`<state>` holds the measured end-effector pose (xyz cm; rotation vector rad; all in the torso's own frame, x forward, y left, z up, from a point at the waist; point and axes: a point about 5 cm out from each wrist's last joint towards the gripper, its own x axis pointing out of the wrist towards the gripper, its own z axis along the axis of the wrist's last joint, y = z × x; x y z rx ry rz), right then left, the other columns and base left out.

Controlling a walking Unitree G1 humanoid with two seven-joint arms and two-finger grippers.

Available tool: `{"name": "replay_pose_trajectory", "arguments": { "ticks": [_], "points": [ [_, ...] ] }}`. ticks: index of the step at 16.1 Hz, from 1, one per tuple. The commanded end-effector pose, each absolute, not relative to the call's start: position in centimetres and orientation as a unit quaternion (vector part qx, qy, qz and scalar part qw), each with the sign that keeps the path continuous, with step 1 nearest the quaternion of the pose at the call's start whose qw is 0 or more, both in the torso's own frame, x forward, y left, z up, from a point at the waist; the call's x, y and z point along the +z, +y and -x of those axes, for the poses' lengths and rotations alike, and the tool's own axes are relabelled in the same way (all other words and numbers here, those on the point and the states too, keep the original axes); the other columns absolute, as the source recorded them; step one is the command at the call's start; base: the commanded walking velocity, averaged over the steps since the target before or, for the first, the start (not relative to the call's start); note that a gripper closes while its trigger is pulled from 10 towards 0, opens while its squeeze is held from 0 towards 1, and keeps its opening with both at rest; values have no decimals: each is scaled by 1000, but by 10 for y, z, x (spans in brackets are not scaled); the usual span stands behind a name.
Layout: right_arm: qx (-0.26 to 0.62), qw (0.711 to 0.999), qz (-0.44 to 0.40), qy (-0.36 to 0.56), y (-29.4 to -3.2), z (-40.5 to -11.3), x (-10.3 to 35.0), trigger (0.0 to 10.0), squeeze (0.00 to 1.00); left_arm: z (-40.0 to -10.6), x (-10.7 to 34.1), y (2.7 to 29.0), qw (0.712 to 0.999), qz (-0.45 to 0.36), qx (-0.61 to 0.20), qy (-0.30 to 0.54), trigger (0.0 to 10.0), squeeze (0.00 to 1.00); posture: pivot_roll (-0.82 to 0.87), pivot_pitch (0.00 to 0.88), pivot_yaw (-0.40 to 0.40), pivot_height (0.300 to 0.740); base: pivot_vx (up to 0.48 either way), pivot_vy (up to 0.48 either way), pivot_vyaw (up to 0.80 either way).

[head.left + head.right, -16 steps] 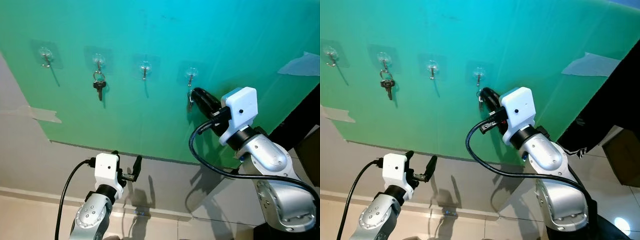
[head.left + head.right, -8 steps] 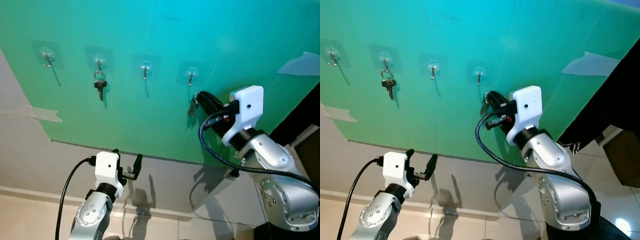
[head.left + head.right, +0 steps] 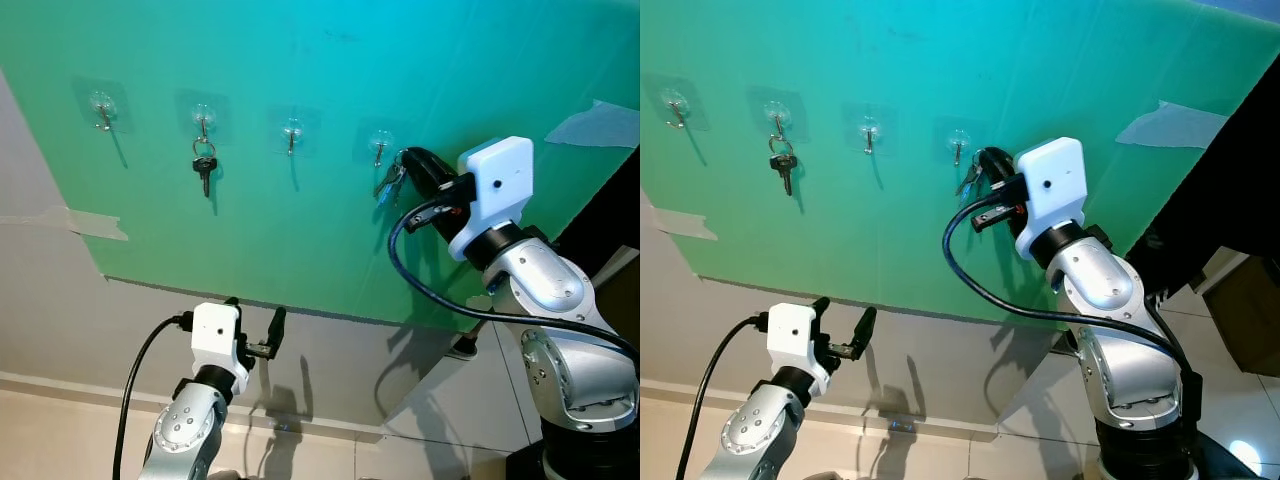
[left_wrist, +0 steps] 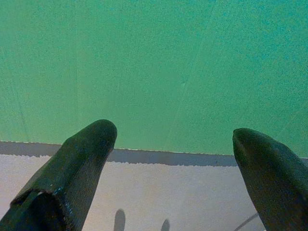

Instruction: Hang keys on a hook

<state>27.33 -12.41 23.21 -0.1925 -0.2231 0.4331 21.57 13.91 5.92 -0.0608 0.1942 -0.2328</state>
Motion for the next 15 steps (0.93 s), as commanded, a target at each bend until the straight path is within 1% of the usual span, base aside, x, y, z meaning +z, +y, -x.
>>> {"name": "replay_pose_trajectory", "arguments": {
  "ticks": [1, 3, 5, 8, 12, 15],
  "points": [
    [191, 965, 121, -135, -129, -277, 240, 10000, 0, -216, 58, 136, 988, 38, -115, 99, 10000, 0, 8, 0, -132, 722, 0, 0, 0],
    [202, 959, 138, -142, -125, -275, 239, 10000, 0, -216, 58, 136, 988, 38, -114, 99, 10000, 0, 8, 0, -132, 722, 0, 0, 0],
    [225, 948, 168, -152, -118, -270, 235, 10000, 0, -215, 59, 135, 988, 38, -114, 99, 10000, 0, 7, 0, -129, 722, 0, 0, 0],
    [260, 923, 224, -176, -109, -263, 230, 10000, 0, -214, 60, 135, 988, 39, -114, 99, 10000, 0, 7, 0, -134, 722, 0, 0, 0],
    [268, 914, 243, -183, -108, -261, 225, 10000, 0, -213, 60, 135, 988, 40, -112, 98, 10000, 0, 8, 0, -136, 722, 0, 0, 0],
    [276, 897, 280, -199, -107, -254, 219, 10000, 0, -212, 61, 136, 988, 40, -111, 99, 10000, 0, 5, 0, -136, 722, 0, 0, 0]
  ]
}}
